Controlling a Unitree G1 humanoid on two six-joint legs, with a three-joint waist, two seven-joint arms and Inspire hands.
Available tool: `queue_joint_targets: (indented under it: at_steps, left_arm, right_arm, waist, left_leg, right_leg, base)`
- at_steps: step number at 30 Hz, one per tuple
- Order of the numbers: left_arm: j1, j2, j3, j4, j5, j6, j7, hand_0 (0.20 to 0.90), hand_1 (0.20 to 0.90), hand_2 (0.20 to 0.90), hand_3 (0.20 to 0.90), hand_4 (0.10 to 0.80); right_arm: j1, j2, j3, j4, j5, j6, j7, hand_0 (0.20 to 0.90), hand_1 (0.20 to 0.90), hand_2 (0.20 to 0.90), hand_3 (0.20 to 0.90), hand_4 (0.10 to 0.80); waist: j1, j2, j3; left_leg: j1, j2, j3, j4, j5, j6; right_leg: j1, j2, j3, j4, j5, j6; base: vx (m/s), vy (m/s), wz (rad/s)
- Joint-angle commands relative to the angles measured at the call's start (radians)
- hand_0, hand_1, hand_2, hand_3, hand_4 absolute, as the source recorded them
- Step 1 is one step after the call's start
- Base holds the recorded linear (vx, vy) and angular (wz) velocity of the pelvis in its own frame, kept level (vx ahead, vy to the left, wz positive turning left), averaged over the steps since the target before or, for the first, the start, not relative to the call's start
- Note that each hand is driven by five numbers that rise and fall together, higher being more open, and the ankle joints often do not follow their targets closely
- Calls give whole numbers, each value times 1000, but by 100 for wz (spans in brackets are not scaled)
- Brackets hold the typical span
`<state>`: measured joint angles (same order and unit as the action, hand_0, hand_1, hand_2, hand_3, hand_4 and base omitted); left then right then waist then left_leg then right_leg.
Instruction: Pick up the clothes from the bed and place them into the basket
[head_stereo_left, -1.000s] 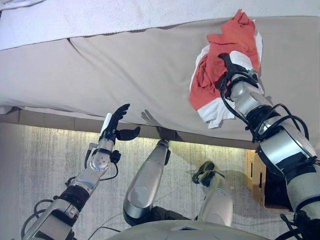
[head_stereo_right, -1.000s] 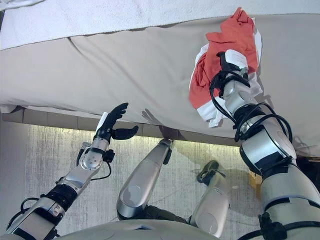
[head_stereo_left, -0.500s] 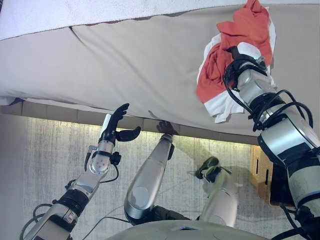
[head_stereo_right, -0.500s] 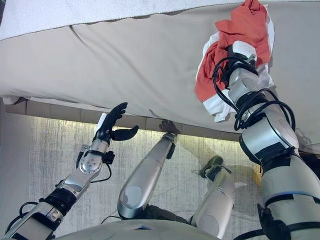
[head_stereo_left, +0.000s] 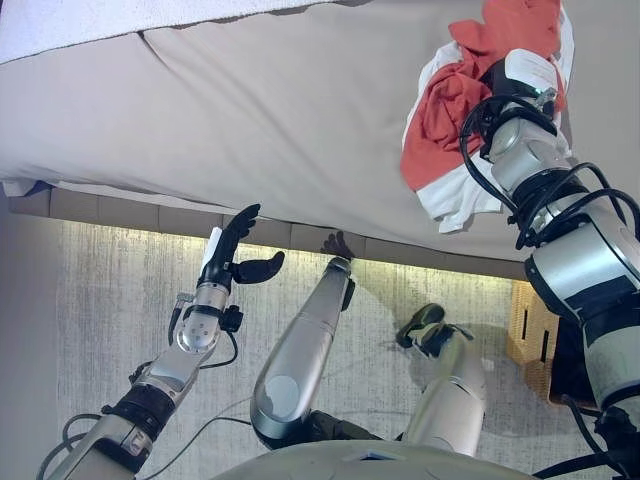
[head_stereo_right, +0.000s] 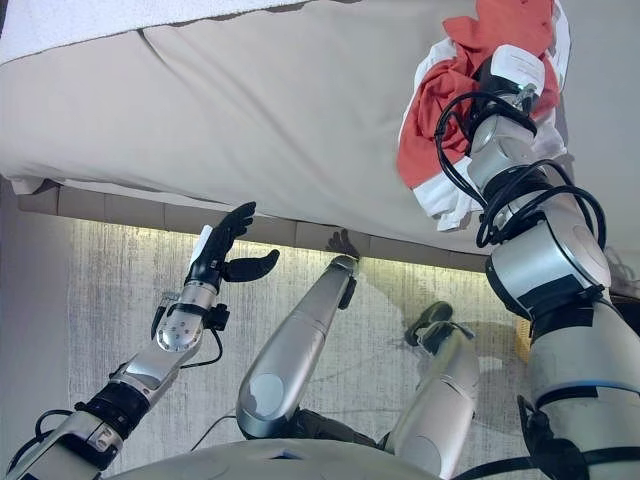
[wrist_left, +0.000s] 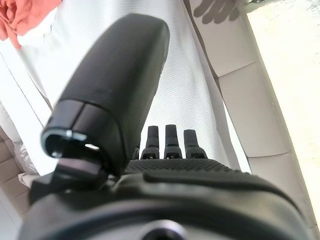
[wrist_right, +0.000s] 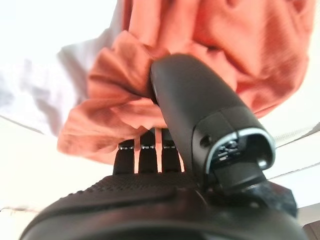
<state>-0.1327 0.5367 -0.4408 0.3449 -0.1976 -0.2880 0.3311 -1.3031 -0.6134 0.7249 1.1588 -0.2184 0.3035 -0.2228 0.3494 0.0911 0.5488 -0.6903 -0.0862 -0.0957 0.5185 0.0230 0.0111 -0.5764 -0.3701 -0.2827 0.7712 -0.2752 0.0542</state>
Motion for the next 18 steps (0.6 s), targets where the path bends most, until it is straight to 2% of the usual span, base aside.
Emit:
queue_joint_targets:
  at_steps: [1, 8, 12, 16, 18]
  left_arm:
    - [-36, 32, 16, -67, -10, -67, 57, 900, 900, 900, 900, 800]
    - [-51, 34, 29, -41, -9, -44, 42, 900, 900, 900, 900, 800]
    - [-63, 36, 41, -30, -2, -21, 38, 900, 900, 900, 900, 800]
    - [-57, 27, 49, -11, 4, -1, 31, 900, 900, 900, 900, 800]
    - [-48, 26, 55, 0, 6, 18, 24, 900, 900, 900, 900, 800]
  right_arm:
    - [-77, -82, 70, -22, -27, -38, -55, 300, 300, 300, 200, 100]
    - [-52, -93, 52, -38, -22, -51, -45, 300, 300, 300, 200, 100]
    - [-53, -105, 37, -61, 4, -74, -61, 300, 300, 300, 200, 100]
    - [-36, -122, 7, -116, 86, -110, -101, 300, 300, 300, 200, 100]
    - [-19, -136, -22, -167, 133, -126, -131, 300, 300, 300, 200, 100]
  waist:
    - [2, 29, -29]
    - [-17, 3, -29]
    - [-29, -22, -29]
    - [-44, -45, -87]
    - [-56, -57, -129]
  left_leg:
    - [110, 0, 8, 66, -189, 65]
    - [259, 30, 17, -31, -168, 57]
    - [378, 52, 37, -123, -139, 39]
    - [463, 70, 52, -214, -115, 21]
    - [505, 84, 64, -276, -82, 14]
  right_leg:
    - [73, 73, -21, -24, 57, -43]
    - [203, 70, -21, -120, 92, -32]
    - [319, 82, -24, -227, 110, -19]
    - [408, 102, -25, -341, 137, -7]
    - [461, 115, -34, -428, 177, -9]
  base:
    - [1, 8, -5]
    - [21, -10, -6]
    - [33, -28, -18]
    - [54, -11, -16]
    - [52, -2, -15]
